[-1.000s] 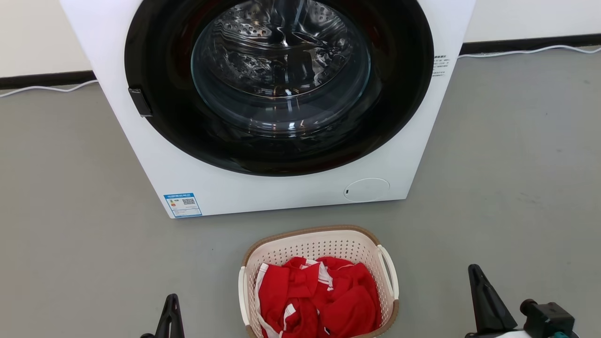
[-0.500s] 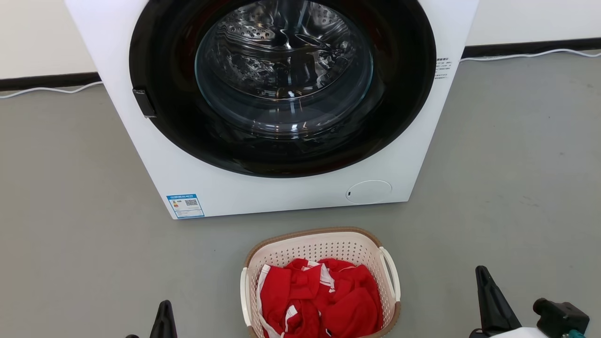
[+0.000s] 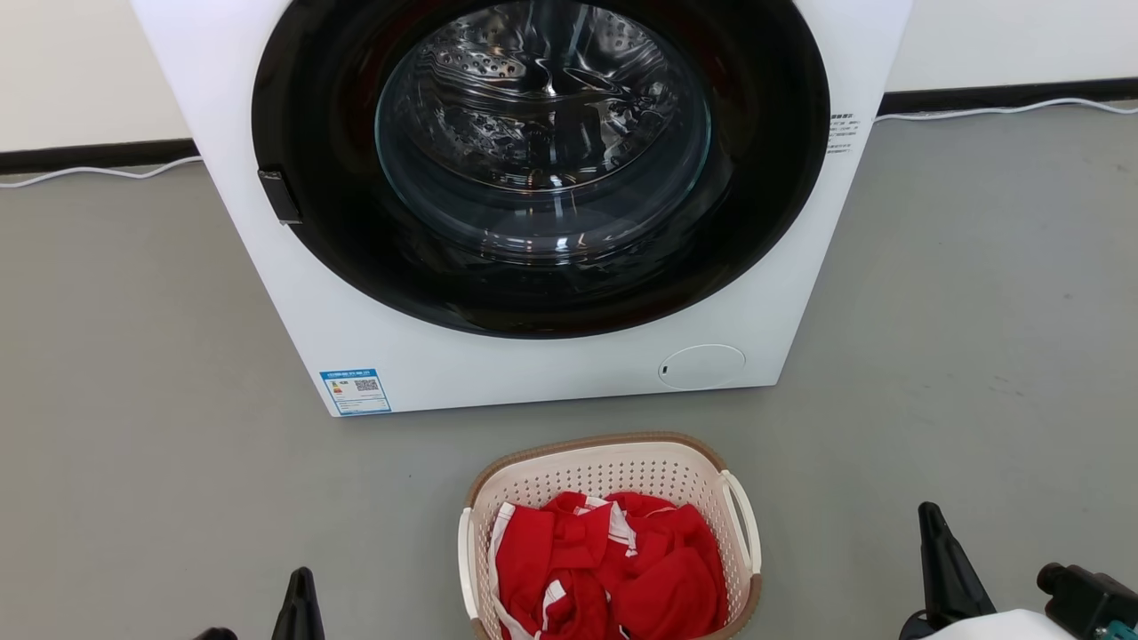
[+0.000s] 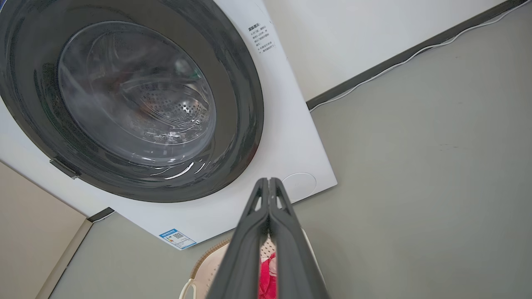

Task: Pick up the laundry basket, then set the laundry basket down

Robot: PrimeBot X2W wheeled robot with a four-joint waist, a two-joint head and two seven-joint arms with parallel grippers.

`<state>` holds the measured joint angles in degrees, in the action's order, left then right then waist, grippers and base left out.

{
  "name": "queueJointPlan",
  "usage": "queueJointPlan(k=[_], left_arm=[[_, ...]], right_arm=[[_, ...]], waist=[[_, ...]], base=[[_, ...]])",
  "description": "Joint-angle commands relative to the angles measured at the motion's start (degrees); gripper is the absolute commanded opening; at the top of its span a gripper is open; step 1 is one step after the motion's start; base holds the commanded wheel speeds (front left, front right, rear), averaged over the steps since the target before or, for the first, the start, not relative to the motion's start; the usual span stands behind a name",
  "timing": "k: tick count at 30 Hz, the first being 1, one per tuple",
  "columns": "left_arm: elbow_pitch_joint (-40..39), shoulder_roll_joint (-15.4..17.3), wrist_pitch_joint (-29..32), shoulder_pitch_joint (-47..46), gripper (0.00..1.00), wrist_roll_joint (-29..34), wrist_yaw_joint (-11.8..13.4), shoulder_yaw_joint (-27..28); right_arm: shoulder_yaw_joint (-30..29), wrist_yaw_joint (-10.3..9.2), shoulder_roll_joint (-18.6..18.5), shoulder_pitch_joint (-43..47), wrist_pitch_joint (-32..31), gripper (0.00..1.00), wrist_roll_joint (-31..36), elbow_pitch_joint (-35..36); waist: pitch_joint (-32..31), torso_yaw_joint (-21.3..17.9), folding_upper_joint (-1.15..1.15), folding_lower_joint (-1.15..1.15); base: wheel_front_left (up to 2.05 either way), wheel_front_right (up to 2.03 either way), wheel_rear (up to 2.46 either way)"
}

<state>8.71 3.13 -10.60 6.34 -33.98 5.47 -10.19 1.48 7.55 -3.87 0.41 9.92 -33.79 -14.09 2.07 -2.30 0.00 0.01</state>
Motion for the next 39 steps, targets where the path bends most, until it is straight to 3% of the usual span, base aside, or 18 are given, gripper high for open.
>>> queueJointPlan(k=[1, 39], left_arm=[[-0.98, 0.75, 0.34, -2.81, 0.0, -2.34, -0.66, 1.17], [1.43, 1.46, 5.96, -6.64, 0.0, -26.56, -5.71, 6.01]], right_arm=[[-0.16, -0.02, -0.84, -2.09, -0.72, 0.0, -2.27, 1.13], [-2.57, -0.04, -0.67, -3.86, -6.52, 0.0, -25.97, 0.75]], waist=[[-0.04, 0.05, 0.0, -0.01], [-0.8, 0.98, 0.0, -0.01]], base=[[0.0, 0.0, 0.0], [0.0, 0.0, 0.0]])
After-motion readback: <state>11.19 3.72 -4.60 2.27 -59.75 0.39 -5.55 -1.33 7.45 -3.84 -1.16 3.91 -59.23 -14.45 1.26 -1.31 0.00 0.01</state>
